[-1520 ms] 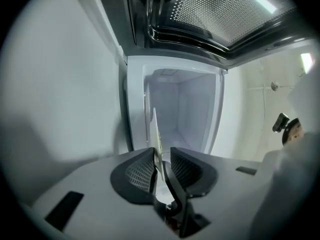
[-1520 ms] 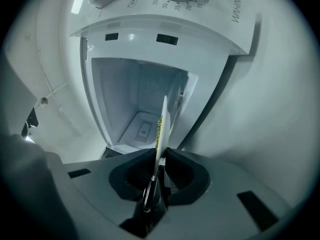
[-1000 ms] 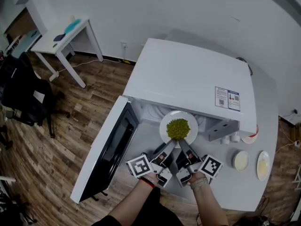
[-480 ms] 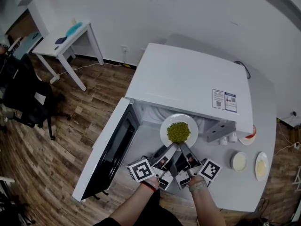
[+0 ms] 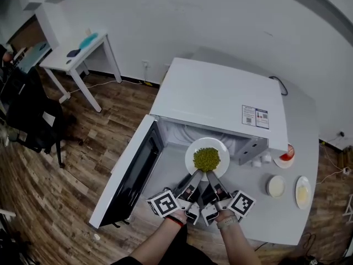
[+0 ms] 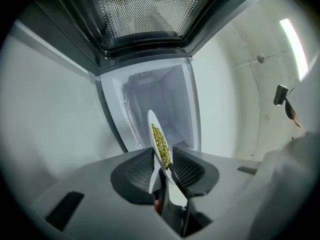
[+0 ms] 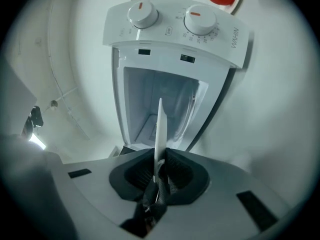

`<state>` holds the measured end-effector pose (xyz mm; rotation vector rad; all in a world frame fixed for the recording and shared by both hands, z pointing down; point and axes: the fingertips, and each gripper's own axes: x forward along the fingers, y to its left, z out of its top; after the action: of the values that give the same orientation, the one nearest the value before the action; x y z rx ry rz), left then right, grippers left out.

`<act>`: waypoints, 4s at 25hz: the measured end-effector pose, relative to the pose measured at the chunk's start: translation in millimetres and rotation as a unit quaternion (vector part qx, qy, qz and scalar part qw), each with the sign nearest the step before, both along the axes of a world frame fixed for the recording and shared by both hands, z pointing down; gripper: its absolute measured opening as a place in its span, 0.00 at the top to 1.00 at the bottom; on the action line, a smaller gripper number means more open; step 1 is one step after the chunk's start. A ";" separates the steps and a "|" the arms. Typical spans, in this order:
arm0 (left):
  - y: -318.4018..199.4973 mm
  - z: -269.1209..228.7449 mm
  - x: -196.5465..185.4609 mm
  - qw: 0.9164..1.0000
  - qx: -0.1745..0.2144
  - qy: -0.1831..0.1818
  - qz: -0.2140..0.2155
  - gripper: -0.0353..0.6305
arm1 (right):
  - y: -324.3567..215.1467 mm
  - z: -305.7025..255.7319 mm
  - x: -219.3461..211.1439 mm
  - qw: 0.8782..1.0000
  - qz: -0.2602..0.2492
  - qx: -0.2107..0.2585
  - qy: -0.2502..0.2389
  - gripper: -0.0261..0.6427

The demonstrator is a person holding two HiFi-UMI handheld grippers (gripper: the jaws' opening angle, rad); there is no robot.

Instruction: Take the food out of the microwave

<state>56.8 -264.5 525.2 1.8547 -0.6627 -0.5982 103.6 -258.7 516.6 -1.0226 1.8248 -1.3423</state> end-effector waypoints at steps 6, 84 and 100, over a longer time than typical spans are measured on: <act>19.6 -10.9 -3.2 1.000 0.001 -0.007 0.000 0.84 | 22.3 -12.1 -1.5 1.000 0.009 0.004 0.003 0.86; 226.7 -10.2 -49.0 0.990 -0.079 -0.077 0.083 0.86 | 236.7 -3.2 -46.4 0.995 0.061 -0.082 -0.009 0.86; 259.3 -9.5 -56.0 0.988 -0.092 -0.075 0.102 0.86 | 269.7 -3.0 -53.3 0.994 0.076 -0.081 -0.008 0.86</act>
<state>0.8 -5.2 515.7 1.7783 -0.5947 -0.2566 50.4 11.0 513.6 -1.2062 1.6122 -1.4177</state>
